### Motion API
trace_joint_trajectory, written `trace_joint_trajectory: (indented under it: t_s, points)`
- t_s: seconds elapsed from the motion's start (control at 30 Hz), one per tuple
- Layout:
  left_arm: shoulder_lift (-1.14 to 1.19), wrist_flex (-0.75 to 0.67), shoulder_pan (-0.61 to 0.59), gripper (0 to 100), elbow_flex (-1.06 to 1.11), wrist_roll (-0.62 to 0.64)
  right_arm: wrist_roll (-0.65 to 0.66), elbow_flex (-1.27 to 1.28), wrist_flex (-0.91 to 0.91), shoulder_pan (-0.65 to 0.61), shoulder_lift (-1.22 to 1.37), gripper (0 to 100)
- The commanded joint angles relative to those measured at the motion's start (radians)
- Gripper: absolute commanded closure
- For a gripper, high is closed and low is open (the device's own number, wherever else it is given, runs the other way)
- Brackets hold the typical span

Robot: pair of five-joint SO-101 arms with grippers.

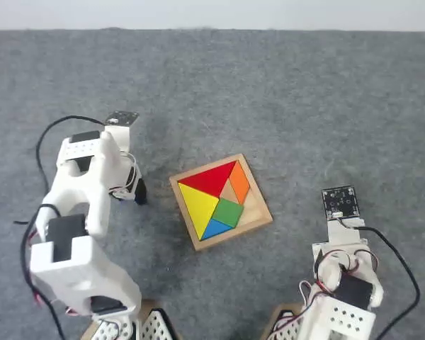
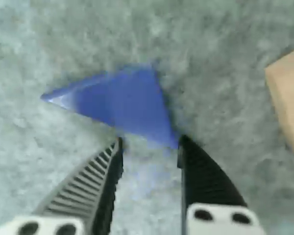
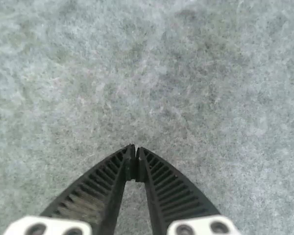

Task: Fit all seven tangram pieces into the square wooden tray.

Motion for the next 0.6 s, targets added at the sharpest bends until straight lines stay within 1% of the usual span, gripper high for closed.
trace_joint_trajectory:
  t_s: [0.0, 0.13, 0.2, 0.27, 0.37, 0.47, 0.5, 0.57]
  points:
    - [-0.009, 0.003, -0.005, 85, -0.012, 0.005, 0.008, 0.012, 0.005, 0.01, -0.021, 96.5]
    - [-0.081, 0.009, -0.005, 85, -0.007, 0.005, 0.008, 0.012, 0.005, 0.01, -0.021, 96.5]
    - [-0.137, 0.043, -0.009, 85, -0.012, 0.012, 0.008, 0.012, 0.005, 0.01, -0.021, 96.5]
    - [-0.203, 0.075, -0.012, 81, -0.012, 0.043, 0.008, 0.012, 0.005, 0.01, -0.021, 96.5]
    - [-0.305, 0.084, -0.006, 75, -0.005, 0.221, 0.008, 0.012, 0.005, 0.01, -0.021, 96.5]
    - [-0.347, 0.072, 0.04, 75, -0.004, 0.448, 0.008, 0.012, 0.005, 0.01, -0.021, 96.5]
    - [-0.347, 0.055, 0.054, 74, 0.004, 0.525, 0.008, 0.012, 0.005, 0.01, -0.021, 96.5]
    - [-0.334, -0.012, 0.081, 74, 0.008, 0.637, 0.008, 0.012, 0.005, 0.01, -0.021, 96.5]
